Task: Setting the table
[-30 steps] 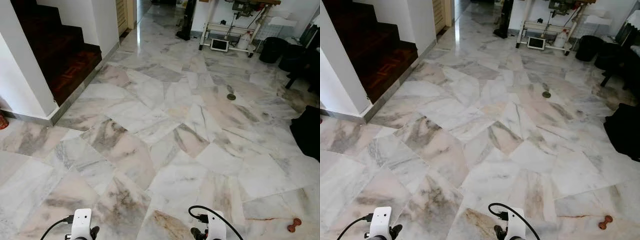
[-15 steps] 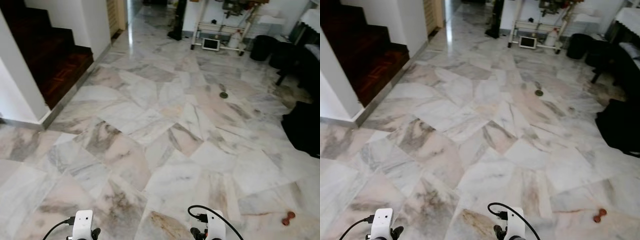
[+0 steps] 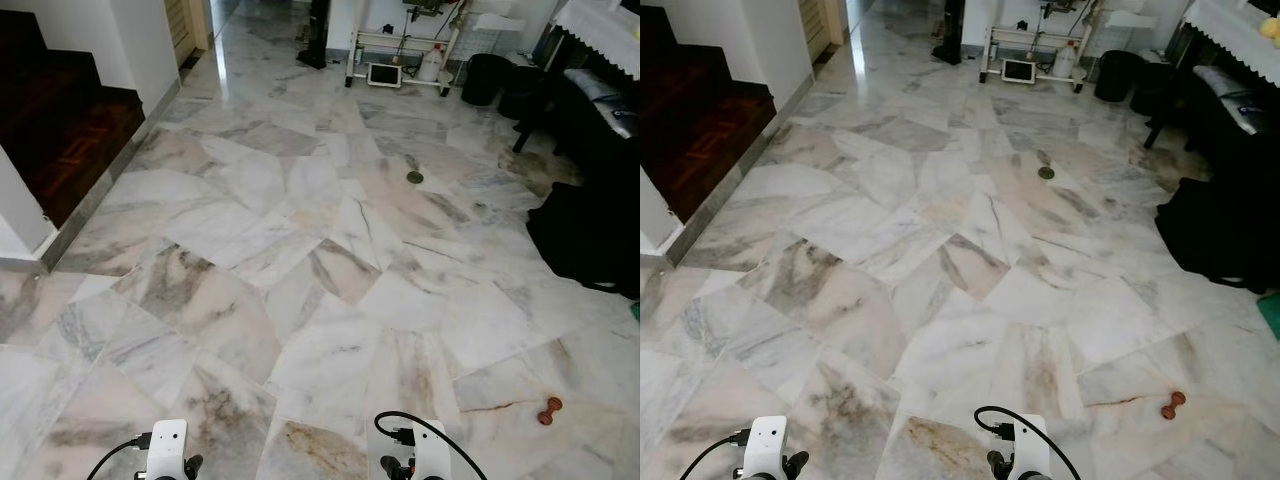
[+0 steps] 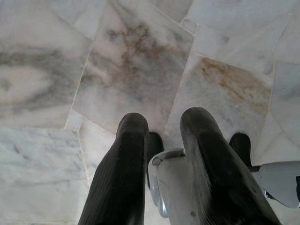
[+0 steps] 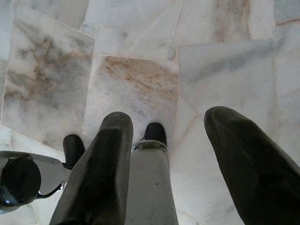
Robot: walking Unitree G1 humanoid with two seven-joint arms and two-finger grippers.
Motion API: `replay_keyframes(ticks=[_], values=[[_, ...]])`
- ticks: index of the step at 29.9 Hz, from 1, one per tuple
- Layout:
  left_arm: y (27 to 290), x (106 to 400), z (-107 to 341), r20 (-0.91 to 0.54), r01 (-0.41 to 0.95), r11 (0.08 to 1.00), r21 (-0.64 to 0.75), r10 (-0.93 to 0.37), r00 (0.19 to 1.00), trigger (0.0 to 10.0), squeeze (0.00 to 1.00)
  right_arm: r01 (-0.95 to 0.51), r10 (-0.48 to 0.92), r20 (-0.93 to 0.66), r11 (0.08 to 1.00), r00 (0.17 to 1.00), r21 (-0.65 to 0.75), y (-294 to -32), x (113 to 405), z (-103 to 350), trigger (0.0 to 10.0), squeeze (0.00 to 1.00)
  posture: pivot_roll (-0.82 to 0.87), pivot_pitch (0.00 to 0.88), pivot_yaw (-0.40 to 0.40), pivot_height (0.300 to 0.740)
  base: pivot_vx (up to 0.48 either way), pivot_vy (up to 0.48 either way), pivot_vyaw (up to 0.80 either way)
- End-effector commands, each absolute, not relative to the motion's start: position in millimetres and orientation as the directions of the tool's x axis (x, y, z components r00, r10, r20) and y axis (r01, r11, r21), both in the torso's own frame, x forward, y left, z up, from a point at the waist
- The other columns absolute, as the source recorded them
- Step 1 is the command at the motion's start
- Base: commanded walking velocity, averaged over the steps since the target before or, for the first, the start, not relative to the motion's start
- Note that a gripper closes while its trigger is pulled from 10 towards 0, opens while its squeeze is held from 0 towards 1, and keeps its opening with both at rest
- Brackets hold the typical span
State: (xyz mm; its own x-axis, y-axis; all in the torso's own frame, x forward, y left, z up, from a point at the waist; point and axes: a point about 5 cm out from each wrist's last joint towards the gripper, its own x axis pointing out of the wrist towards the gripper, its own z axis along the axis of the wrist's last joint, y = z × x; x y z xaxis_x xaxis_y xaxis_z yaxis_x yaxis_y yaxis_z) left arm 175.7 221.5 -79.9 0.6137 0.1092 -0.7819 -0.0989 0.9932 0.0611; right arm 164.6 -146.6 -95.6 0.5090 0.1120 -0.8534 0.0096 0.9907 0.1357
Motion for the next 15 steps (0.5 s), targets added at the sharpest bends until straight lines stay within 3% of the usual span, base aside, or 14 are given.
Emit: replay_keyframes(ticks=[1,7,15], values=[[218.8,173.7,-81.7,-0.791,-0.122,0.992,0.044,0.109,0.602,10.0,0.00,0.002,0.111,-0.857,0.992,0.504,0.129,-148.1,164.9,-95.5,10.0,0.00,0.10,0.000,-0.090,0.740,0.000,0.000,-0.59],[219.6,171.8,-82.8,-0.800,-0.116,0.991,0.063,0.120,0.589,10.0,0.00,-0.001,0.110,-0.857,0.992,0.503,0.127,-148.4,165.3,-95.4,10.0,0.00,0.10,0.000,-0.091,0.740,0.000,0.387,-0.59],[219.1,172.4,-82.0,-0.786,-0.117,0.992,0.057,0.116,0.607,10.0,0.00,-0.012,0.115,-0.857,0.992,0.502,0.126,-148.1,165.7,-95.2,10.0,0.00,0.10,0.000,-0.092,0.740,0.000,0.000,-0.59]])
